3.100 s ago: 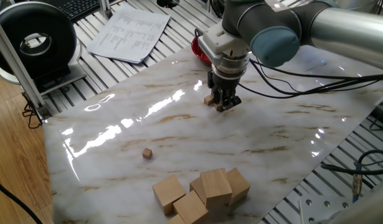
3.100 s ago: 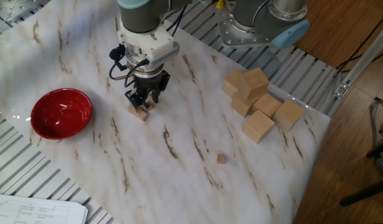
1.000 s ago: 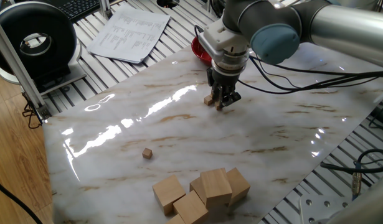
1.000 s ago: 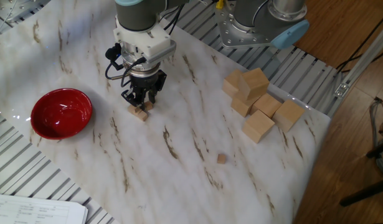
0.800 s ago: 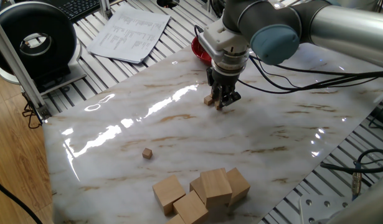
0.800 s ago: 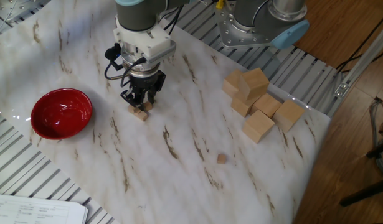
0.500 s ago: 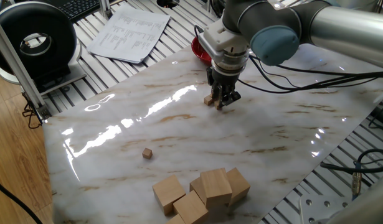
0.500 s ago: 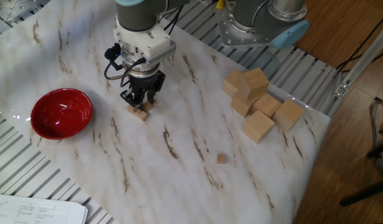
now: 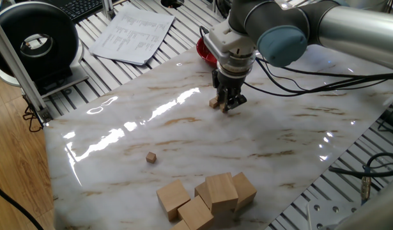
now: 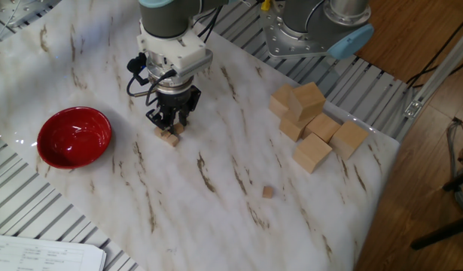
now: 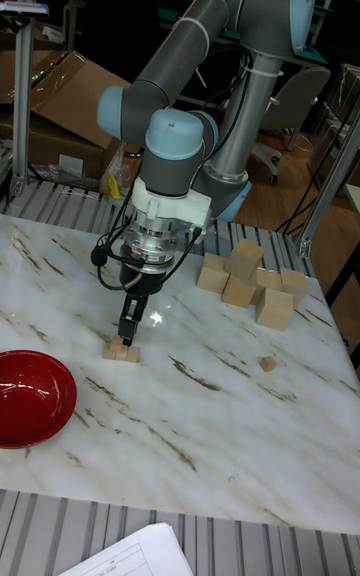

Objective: Stack the blocks into a pyramid shape

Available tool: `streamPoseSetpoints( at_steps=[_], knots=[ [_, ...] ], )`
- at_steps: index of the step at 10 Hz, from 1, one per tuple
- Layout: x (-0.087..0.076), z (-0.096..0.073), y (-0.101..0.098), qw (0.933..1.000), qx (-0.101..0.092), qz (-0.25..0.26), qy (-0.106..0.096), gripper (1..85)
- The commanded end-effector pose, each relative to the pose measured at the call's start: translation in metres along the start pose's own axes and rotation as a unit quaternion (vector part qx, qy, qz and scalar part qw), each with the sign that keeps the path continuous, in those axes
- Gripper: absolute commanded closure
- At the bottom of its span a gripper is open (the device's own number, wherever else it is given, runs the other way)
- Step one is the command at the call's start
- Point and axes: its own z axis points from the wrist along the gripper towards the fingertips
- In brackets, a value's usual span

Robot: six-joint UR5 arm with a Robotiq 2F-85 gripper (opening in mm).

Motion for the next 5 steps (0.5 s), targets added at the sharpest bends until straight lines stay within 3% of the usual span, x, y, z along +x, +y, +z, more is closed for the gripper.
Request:
streamPoseSetpoints(
  at_steps=[1, 5],
  knots=[
    [-0.0016, 0.0012, 0.0004, 1.0000, -0.001, 0.005, -0.006, 49.7],
    [-0.0011, 0.0039, 0.0036, 0.9998, -0.001, 0.016, -0.010, 54.3]
  ],
)
